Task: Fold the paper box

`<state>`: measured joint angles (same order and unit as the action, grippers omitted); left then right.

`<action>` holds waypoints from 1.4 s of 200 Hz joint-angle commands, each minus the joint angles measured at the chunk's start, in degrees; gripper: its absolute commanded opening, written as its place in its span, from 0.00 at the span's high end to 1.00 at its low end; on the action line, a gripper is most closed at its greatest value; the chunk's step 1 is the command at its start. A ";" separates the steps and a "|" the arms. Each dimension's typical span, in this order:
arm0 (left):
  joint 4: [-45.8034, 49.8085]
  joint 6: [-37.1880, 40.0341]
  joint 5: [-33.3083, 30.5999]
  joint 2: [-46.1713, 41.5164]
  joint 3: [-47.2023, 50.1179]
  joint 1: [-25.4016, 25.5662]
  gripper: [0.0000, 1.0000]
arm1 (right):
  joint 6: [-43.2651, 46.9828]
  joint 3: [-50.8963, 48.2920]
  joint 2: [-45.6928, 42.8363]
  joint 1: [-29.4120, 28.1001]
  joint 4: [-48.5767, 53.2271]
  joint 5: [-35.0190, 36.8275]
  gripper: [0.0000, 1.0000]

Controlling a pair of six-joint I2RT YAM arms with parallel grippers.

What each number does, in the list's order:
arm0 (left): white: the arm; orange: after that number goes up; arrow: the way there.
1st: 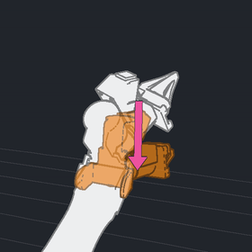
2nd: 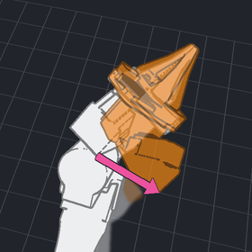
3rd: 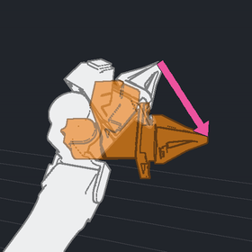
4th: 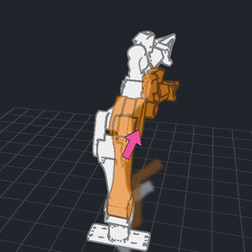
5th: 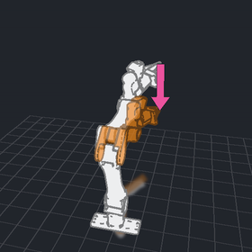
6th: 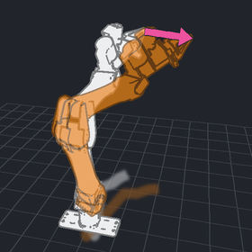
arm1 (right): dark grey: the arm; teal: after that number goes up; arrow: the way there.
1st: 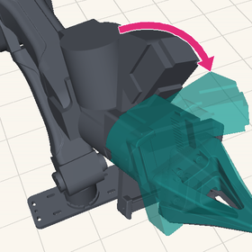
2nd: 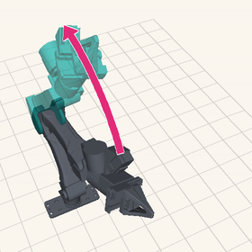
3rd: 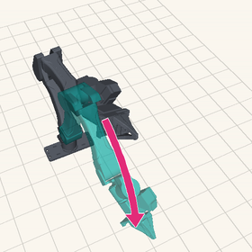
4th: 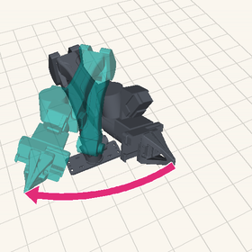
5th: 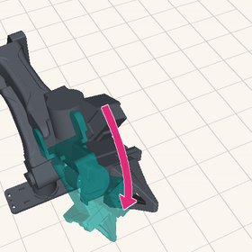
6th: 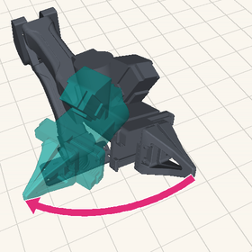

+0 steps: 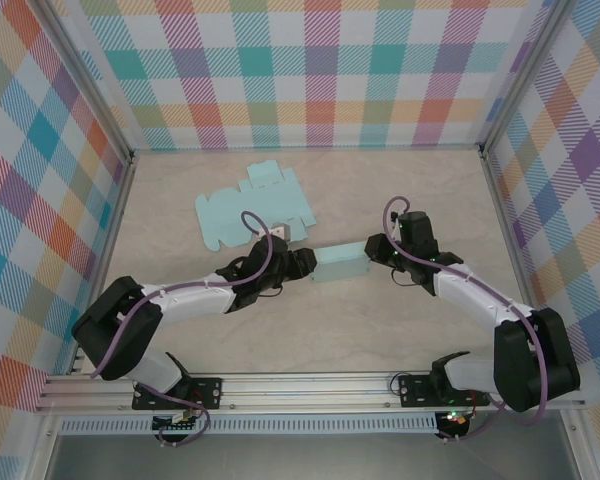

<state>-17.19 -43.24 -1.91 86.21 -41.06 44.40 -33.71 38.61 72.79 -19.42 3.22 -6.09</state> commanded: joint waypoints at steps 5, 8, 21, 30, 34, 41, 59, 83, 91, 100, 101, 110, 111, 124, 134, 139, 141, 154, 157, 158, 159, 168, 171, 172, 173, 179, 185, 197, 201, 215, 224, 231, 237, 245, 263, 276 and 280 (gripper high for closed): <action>0.78 -0.73 0.50 2.19 2.49 -0.71 0.65 | -0.13 -2.55 1.55 0.52 6.45 1.96 0.81; 0.71 -0.77 0.51 2.22 2.71 -0.71 0.66 | -0.16 -2.57 1.42 0.53 6.51 1.96 0.81; 0.67 -1.15 0.64 2.16 3.72 -0.72 0.68 | -0.21 -2.80 1.23 0.52 6.54 1.95 0.81; 0.74 -1.26 0.55 2.06 4.32 -0.72 0.72 | -0.21 -2.92 1.13 0.52 6.47 1.87 0.81; 0.90 -1.17 0.39 2.04 4.59 -0.75 0.74 | -0.21 -2.99 1.13 0.52 6.45 1.87 0.81; 1.09 -1.24 0.19 1.98 5.03 -0.76 0.77 | -0.26 -3.05 1.21 0.51 6.44 1.81 0.81; 1.16 -1.31 0.10 1.81 6.05 -0.80 0.80 | -0.21 -3.27 1.30 0.52 6.35 1.66 0.82; 1.02 -0.13 0.24 0.96 5.95 -0.64 0.80 | 0.77 -2.91 0.58 0.52 7.12 0.38 0.81; 1.08 0.32 0.14 0.58 5.63 -0.64 0.78 | 1.34 -2.48 0.13 0.53 7.78 0.20 0.79; 1.61 1.25 0.07 0.04 4.79 -0.64 0.76 | 1.93 -2.03 -0.57 0.52 8.79 0.29 0.78; 1.67 1.37 0.03 -0.02 4.64 -0.64 0.76 | 2.00 -1.95 -0.65 0.52 8.89 0.29 0.78; 2.69 2.95 -0.12 -0.48 3.37 -0.68 0.73 | 2.48 -1.41 -1.33 0.57 9.83 0.37 0.76; 2.78 3.35 -0.12 -0.50 3.19 -0.70 0.73 | 2.54 -1.33 -1.47 0.50 9.89 0.37 0.76; 3.91 6.17 -0.12 -1.16 0.81 -0.58 0.65 | 3.10 -0.67 -2.40 0.52 10.87 0.55 0.74; 5.37 8.67 -0.33 -1.71 -1.10 -0.55 0.59 | 3.46 -0.08 -2.68 0.53 11.47 0.78 0.73; 6.14 10.10 -0.57 -1.96 -2.15 -0.60 0.57 | 3.65 0.26 -2.83 0.56 11.65 0.86 0.73; 6.47 10.57 -0.66 -2.04 -2.46 -0.63 0.55 | 3.76 0.42 -2.79 0.53 11.70 0.89 0.73; 8.51 14.48 -1.39 -2.99 -4.91 -0.54 0.46 | 4.22 1.40 -2.50 0.52 12.25 0.86 0.72; 9.08 15.54 -1.53 -3.17 -5.50 -0.61 0.44 | 4.34 1.67 -2.37 0.52 12.40 0.78 0.71; 9.27 15.90 -1.66 -3.25 -5.69 -0.62 0.44 | 4.39 1.74 -2.34 0.48 12.41 0.71 0.71; 9.50 16.26 -1.67 -3.25 -5.87 -0.58 0.43 | 4.42 1.83 -2.32 0.50 12.42 0.67 0.71; 11.05 19.50 -1.78 -3.82 -7.58 -0.55 0.37 | 4.75 2.61 -2.06 0.52 12.72 0.47 0.69; 11.52 20.98 -1.54 -3.93 -8.09 -0.56 0.35 | 4.86 2.80 -1.97 0.52 12.74 0.28 0.69; 11.63 21.48 -1.48 -3.99 -8.26 -0.55 0.35 | 4.87 2.88 -1.96 0.57 12.76 0.24 0.69; 11.77 21.73 -1.37 -4.01 -8.43 -0.55 0.35 | 4.92 2.96 -1.91 0.55 12.77 0.22 0.69; 12.75 25.27 -0.85 -4.07 -9.56 -0.56 0.34 | 5.17 3.34 -1.77 0.52 12.74 -0.11 0.68; 13.54 28.67 -0.34 -4.12 -10.54 -0.55 0.34 | 5.43 3.86 -1.77 0.53 12.83 -0.27 0.67; 14.40 36.37 1.09 -3.95 -12.01 -0.57 0.34 | 5.90 4.91 -1.64 0.53 13.36 -0.46 0.65; 14.58 39.27 1.56 -3.86 -12.40 -0.61 0.35 | 6.06 5.24 -1.67 0.51 13.56 -0.50 0.63; 14.00 50.02 3.71 -3.14 -12.82 -0.55 0.37 | 7.00 6.56 -1.66 0.52 14.43 -0.85 0.60; 13.20 57.11 6.54 -2.82 -12.52 -0.56 0.37 | 7.61 7.38 -1.66 0.52 15.13 -0.86 0.58; 13.40 62.48 9.31 -2.51 -12.49 -0.55 0.35 | 8.14 8.00 -1.58 0.52 15.76 -0.93 0.56; 13.24 66.18 10.84 -2.18 -12.49 -0.55 0.34 | 8.52 8.55 -1.69 0.53 16.39 -0.90 0.55; 12.89 70.08 12.33 -1.76 -12.57 -0.71 0.34 | 9.00 9.16 -1.84 0.52 17.17 -0.86 0.53; 14.07 77.07 14.61 -0.05 -14.32 -1.15 0.32 | 9.93 10.28 -2.92 0.59 19.08 -0.47 0.48; 17.48 80.74 16.59 2.09 -17.29 -1.74 0.31 | 10.42 10.92 -4.32 0.55 20.66 0.55 0.43; 18.56 81.90 17.23 2.89 -18.42 -1.80 0.31 | 10.55 11.15 -4.82 0.53 21.29 1.03 0.41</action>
<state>-3.62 23.68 9.21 85.47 -54.33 43.99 -25.52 47.40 70.65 -19.18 19.64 -6.46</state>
